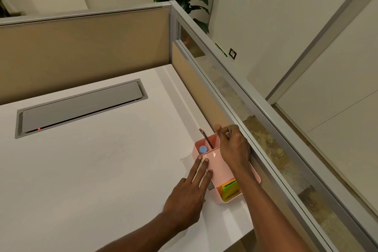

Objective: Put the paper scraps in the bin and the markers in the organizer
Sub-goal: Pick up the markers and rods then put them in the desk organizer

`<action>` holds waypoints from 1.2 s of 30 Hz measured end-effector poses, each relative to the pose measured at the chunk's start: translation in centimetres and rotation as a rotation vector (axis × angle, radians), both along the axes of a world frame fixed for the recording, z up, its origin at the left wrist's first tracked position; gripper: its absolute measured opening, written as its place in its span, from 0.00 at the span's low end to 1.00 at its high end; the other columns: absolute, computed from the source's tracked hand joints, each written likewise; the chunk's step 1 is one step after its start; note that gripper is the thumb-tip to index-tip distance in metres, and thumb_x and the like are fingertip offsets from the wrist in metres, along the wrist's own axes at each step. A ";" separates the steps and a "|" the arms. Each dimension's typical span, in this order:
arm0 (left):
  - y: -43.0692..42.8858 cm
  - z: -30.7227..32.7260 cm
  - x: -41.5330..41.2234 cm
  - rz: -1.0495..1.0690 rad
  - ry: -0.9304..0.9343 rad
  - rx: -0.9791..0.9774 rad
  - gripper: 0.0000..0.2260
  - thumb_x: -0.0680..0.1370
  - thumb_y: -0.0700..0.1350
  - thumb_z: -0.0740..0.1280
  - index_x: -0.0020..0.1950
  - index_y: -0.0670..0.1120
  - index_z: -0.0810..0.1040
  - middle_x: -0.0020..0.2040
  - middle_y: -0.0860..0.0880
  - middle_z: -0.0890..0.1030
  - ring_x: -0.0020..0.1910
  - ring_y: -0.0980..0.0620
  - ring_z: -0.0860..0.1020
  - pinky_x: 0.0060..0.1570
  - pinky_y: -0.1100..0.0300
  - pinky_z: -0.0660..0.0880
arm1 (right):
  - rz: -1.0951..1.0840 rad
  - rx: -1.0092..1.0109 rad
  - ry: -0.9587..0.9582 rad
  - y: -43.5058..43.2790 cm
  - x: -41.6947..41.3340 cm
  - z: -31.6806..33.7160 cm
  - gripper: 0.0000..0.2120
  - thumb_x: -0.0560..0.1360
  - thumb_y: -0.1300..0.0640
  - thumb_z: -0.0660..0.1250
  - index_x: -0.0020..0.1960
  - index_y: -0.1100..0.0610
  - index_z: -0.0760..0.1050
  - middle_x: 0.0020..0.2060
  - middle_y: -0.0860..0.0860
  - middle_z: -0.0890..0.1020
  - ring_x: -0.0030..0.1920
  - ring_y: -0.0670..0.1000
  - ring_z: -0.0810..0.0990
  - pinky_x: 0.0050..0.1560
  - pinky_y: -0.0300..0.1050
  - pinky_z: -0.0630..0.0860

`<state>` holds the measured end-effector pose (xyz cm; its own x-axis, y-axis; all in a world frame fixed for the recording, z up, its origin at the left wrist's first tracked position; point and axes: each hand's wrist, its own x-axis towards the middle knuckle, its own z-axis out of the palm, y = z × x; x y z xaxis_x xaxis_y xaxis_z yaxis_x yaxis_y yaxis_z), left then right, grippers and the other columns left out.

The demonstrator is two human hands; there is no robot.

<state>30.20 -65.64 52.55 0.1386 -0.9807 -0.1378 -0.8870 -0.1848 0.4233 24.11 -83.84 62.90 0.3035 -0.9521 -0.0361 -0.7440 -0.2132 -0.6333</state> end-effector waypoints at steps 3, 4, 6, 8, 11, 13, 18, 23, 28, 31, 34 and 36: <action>0.0 0.2 0.0 -0.009 0.004 0.005 0.50 0.81 0.54 0.69 0.76 0.66 0.25 0.78 0.62 0.23 0.79 0.55 0.37 0.77 0.46 0.62 | 0.050 0.056 0.042 -0.4 0.2 0.7 0.27 0.81 0.34 0.51 0.68 0.53 0.67 0.59 0.55 0.78 0.52 0.53 0.81 0.46 0.40 0.75; 0.0 0.2 0.1 -0.013 0.005 0.008 0.49 0.81 0.54 0.68 0.78 0.65 0.27 0.78 0.61 0.23 0.79 0.55 0.36 0.77 0.46 0.61 | 0.054 0.042 0.004 -0.7 0.2 0.9 0.24 0.84 0.38 0.52 0.70 0.54 0.67 0.62 0.56 0.77 0.54 0.53 0.81 0.47 0.40 0.75; 0.0 0.2 0.1 -0.019 0.009 0.016 0.46 0.81 0.54 0.67 0.79 0.63 0.30 0.78 0.61 0.23 0.79 0.55 0.35 0.77 0.46 0.60 | 0.010 0.057 -0.182 -0.5 0.4 1.9 0.25 0.85 0.39 0.50 0.67 0.56 0.71 0.56 0.55 0.80 0.48 0.49 0.81 0.44 0.42 0.77; 0.0 0.3 0.1 -0.021 0.015 0.017 0.46 0.82 0.55 0.67 0.80 0.62 0.30 0.78 0.61 0.23 0.79 0.55 0.35 0.78 0.46 0.60 | -0.001 0.008 -0.281 -0.6 0.7 2.9 0.29 0.81 0.36 0.49 0.61 0.59 0.75 0.47 0.54 0.82 0.43 0.47 0.80 0.43 0.47 0.81; 0.0 0.3 0.1 -0.017 0.016 0.005 0.48 0.81 0.55 0.67 0.77 0.65 0.26 0.78 0.61 0.23 0.79 0.55 0.35 0.77 0.45 0.60 | 0.028 -0.095 -0.376 -0.6 0.9 3.7 0.18 0.85 0.47 0.54 0.57 0.57 0.78 0.44 0.52 0.81 0.43 0.50 0.80 0.47 0.53 0.83; 0.0 0.2 0.1 -0.008 0.015 -0.009 0.50 0.81 0.55 0.68 0.75 0.66 0.24 0.78 0.61 0.24 0.78 0.55 0.35 0.76 0.44 0.61 | 0.037 -0.057 -0.461 -0.8 1.1 4.0 0.16 0.87 0.50 0.56 0.58 0.56 0.79 0.46 0.52 0.80 0.45 0.51 0.79 0.48 0.55 0.82; 0.0 -0.3 0.0 0.013 0.017 -0.038 0.51 0.79 0.54 0.71 0.78 0.65 0.27 0.80 0.60 0.26 0.76 0.57 0.32 0.74 0.43 0.62 | 0.095 -0.013 -0.552 -1.0 1.5 5.7 0.16 0.87 0.52 0.55 0.56 0.55 0.80 0.52 0.53 0.85 0.53 0.50 0.82 0.57 0.48 0.81; -0.1 -0.7 -0.2 0.034 0.019 -0.058 0.53 0.77 0.52 0.74 0.79 0.64 0.30 0.81 0.59 0.28 0.77 0.57 0.34 0.72 0.42 0.64 | 0.136 -0.128 -0.453 -1.1 1.9 6.0 0.14 0.84 0.48 0.57 0.53 0.49 0.81 0.53 0.58 0.80 0.46 0.51 0.79 0.41 0.37 0.74; 0.1 -0.8 -0.2 0.029 0.003 -0.061 0.54 0.76 0.51 0.76 0.81 0.62 0.32 0.82 0.57 0.30 0.79 0.54 0.36 0.71 0.42 0.65 | 0.189 -0.183 -0.334 -1.3 1.2 4.5 0.14 0.85 0.56 0.61 0.56 0.63 0.82 0.51 0.59 0.82 0.47 0.57 0.82 0.46 0.56 0.83; 0.1 -0.8 -0.1 0.017 0.009 -0.052 0.54 0.77 0.49 0.75 0.80 0.64 0.30 0.81 0.58 0.28 0.79 0.54 0.35 0.72 0.43 0.63 | 0.206 -0.173 -0.262 -1.3 1.1 3.3 0.14 0.85 0.56 0.62 0.58 0.64 0.81 0.49 0.60 0.81 0.46 0.58 0.82 0.47 0.60 0.84; 0.1 -0.7 0.0 0.012 0.021 -0.048 0.53 0.78 0.50 0.73 0.78 0.65 0.29 0.80 0.59 0.27 0.79 0.54 0.35 0.73 0.43 0.61 | 0.233 -0.158 -0.193 -1.3 1.0 2.5 0.14 0.84 0.55 0.62 0.59 0.64 0.81 0.50 0.60 0.81 0.47 0.57 0.82 0.48 0.59 0.84; 0.1 -0.7 0.0 0.013 0.029 -0.048 0.53 0.79 0.50 0.73 0.78 0.66 0.28 0.80 0.60 0.27 0.78 0.56 0.34 0.74 0.43 0.60 | 0.264 -0.143 -0.116 -1.4 0.9 2.0 0.13 0.85 0.56 0.62 0.61 0.64 0.80 0.51 0.60 0.81 0.49 0.57 0.81 0.52 0.57 0.83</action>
